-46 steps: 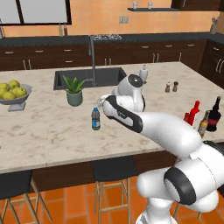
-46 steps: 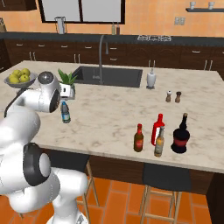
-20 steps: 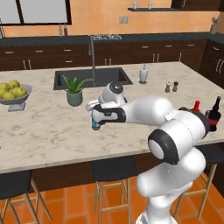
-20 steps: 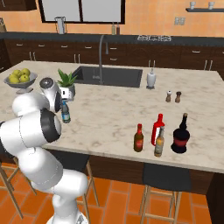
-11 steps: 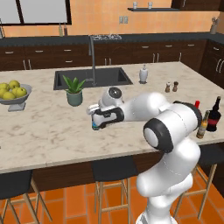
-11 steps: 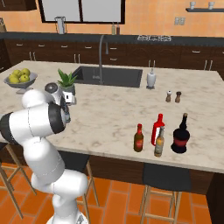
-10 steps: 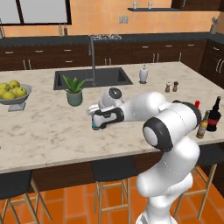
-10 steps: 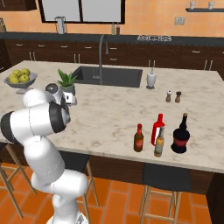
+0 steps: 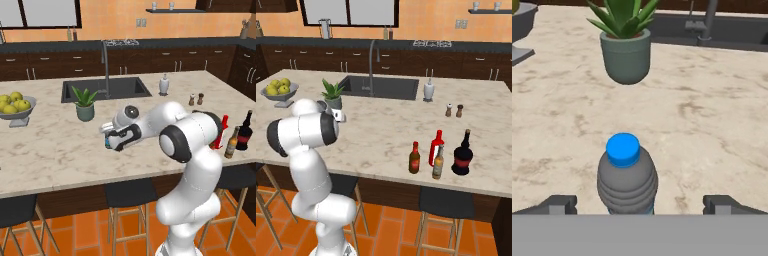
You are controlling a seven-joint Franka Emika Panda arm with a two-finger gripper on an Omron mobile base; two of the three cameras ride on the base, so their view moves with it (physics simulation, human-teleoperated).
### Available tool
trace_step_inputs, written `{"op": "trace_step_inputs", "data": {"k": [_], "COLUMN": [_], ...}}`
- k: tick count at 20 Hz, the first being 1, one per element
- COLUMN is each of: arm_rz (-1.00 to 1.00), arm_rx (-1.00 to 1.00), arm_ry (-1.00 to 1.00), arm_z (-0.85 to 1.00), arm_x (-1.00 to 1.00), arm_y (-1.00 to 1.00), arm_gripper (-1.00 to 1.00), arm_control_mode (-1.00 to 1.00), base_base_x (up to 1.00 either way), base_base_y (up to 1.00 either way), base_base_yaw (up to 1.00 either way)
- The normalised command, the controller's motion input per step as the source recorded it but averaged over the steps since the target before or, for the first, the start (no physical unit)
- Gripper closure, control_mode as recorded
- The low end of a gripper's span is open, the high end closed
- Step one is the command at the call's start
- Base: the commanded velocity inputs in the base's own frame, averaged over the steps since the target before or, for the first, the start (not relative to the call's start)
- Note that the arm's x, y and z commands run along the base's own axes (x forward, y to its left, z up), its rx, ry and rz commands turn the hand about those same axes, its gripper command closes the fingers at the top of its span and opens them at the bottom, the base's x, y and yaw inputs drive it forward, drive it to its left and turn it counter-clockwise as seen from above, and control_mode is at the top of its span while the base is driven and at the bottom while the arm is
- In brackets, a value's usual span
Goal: Move the plastic bottles in the middle to the plastics group, and the glass bottles in the middle to the glass group.
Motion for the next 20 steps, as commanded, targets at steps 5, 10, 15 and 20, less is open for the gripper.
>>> {"op": "trace_step_inputs", "data": {"k": [5, 10, 15, 20], "arm_rz": [0.00, 0.00, 0.00, 0.00], "arm_rx": [0.00, 0.00, 0.00, 0.00], "arm_ry": [-0.01, -0.02, 0.00, 0.00], "arm_z": [-0.11, -0.07, -0.06, -0.09], "arm_x": [0.11, 0.08, 0.05, 0.03], "arm_y": [0.11, 0.24, 0.19, 0.17], "arm_gripper": [-1.00, -1.00, -1.00, -1.00], "arm_control_mode": [-1.00, -1.00, -1.00, -1.00], "base_base_x": [0.00, 0.00, 0.00, 0.00], "base_base_y": [0.00, 0.00, 0.00, 0.00], "base_base_yaw": [0.00, 0.00, 0.00, 0.00]}}
